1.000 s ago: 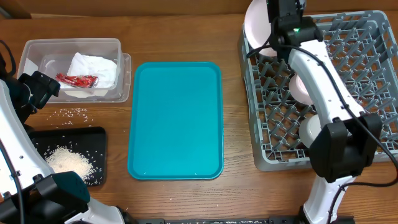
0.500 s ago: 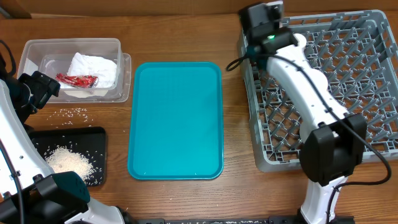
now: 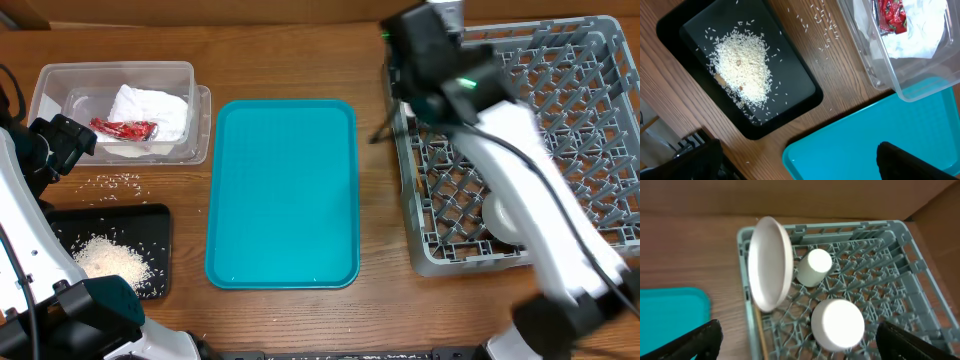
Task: Sort waste into correct bins and load items into the dishwasher
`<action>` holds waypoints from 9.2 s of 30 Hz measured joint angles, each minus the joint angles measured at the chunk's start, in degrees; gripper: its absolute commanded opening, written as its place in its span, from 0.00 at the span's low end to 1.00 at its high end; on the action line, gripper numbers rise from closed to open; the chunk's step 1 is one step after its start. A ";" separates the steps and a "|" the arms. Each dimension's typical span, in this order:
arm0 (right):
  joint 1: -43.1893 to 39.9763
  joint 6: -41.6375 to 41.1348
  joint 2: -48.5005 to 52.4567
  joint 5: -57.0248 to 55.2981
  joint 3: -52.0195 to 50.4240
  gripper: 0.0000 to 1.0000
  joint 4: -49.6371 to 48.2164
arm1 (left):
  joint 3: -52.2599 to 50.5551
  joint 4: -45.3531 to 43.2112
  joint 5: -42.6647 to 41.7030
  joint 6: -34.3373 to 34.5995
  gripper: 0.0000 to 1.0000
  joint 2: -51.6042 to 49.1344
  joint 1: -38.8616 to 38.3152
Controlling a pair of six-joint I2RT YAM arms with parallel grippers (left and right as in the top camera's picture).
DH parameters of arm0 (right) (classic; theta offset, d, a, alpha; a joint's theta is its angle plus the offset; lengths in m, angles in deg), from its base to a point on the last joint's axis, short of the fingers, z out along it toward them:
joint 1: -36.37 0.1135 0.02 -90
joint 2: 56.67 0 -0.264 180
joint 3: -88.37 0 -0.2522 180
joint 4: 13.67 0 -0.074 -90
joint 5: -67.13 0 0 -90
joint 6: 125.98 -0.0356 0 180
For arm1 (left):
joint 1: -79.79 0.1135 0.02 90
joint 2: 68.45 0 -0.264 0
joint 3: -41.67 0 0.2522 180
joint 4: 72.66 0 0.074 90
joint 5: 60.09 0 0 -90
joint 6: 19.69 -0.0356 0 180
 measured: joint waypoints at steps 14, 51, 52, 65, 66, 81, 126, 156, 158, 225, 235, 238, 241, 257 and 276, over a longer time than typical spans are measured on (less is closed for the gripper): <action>-0.87 -10.78 -27.58 8.13 -5.05 1.00 18.49 | 0.00 0.00 -0.04 -0.02 1.00 0.00 0.00; -2.12 -10.60 -35.30 27.23 -36.94 1.00 2.12 | 0.00 -0.02 0.00 -0.02 1.00 0.00 0.00; -2.86 -10.03 -36.13 27.28 -38.45 1.00 0.63 | 0.00 0.00 0.04 -0.02 1.00 0.00 0.00; -18.21 -5.79 -66.58 32.92 -73.02 1.00 -31.32 | 0.00 -0.02 0.02 -0.02 1.00 0.00 0.00; -19.04 -5.38 -69.40 33.18 -75.84 1.00 -33.90 | 0.00 0.02 0.02 -0.02 1.00 0.00 0.00; -24.46 -3.93 -91.95 37.42 -105.35 1.00 -62.82 | 0.00 0.00 0.00 -0.02 1.00 0.00 0.00; -26.34 9.57 -97.04 33.55 -111.65 1.00 -66.20 | 0.00 0.02 0.00 -0.02 1.00 0.00 0.00; -26.34 9.75 -97.04 33.68 -111.65 1.00 -66.16 | 0.00 0.00 -0.07 -0.79 1.00 0.00 0.00; -26.34 9.75 -97.04 33.68 -111.65 1.00 -66.18 | 0.00 0.00 -0.04 -1.97 1.00 0.11 0.00; -26.38 9.75 -97.04 33.68 -111.65 1.00 -66.14 | -115.75 -92.52 -4.72 -31.65 1.00 100.26 -26.40; -26.38 9.73 -97.04 33.66 -111.65 1.00 -66.12 | -115.75 -92.21 -1.64 -32.48 1.00 100.26 -26.40; -26.38 9.77 -97.04 33.68 -111.65 1.00 -66.14 | -115.75 -92.19 -1.66 -32.85 1.00 100.26 -26.40; -26.38 9.75 -97.04 33.68 -111.65 1.00 -66.16 | -115.75 -92.19 -1.66 -33.03 1.00 100.26 -26.40; -26.38 9.75 -97.04 33.66 -111.65 1.00 -66.12 | -115.75 -92.19 -1.68 -33.07 1.00 100.26 -26.38; -26.38 9.75 -97.04 33.66 -111.65 1.00 -66.14 | -115.75 -92.19 -1.68 -33.07 1.00 100.26 -26.40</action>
